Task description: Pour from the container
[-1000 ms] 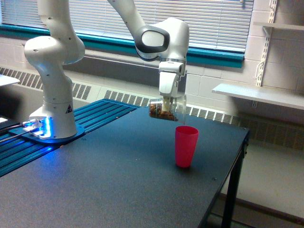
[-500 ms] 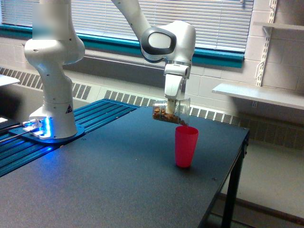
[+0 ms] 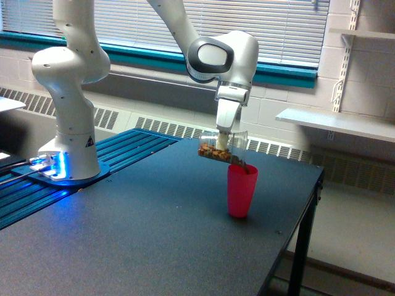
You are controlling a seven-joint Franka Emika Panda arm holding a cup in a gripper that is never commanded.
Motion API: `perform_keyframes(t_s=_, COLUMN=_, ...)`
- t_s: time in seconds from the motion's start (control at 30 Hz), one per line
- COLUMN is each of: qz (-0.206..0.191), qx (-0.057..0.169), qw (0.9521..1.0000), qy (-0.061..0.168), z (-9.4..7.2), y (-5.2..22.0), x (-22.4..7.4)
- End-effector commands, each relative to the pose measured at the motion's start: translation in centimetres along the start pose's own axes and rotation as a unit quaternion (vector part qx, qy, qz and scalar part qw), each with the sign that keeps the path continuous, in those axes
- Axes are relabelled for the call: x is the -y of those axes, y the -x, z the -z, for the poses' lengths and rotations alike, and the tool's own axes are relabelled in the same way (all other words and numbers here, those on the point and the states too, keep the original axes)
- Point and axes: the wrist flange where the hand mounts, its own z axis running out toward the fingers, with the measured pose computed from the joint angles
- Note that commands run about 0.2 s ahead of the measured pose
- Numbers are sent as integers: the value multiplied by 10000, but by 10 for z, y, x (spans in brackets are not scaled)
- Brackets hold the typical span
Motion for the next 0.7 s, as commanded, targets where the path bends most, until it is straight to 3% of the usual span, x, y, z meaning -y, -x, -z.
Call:
perform_keyframes(t_s=0.03, qz=86, qx=-11, qw=9999, qy=94, z=4, y=-1, x=0)
perform_keyframes(t_s=0.7, qz=274, qx=104, qw=9994, qy=202, z=8, y=-6, x=8)
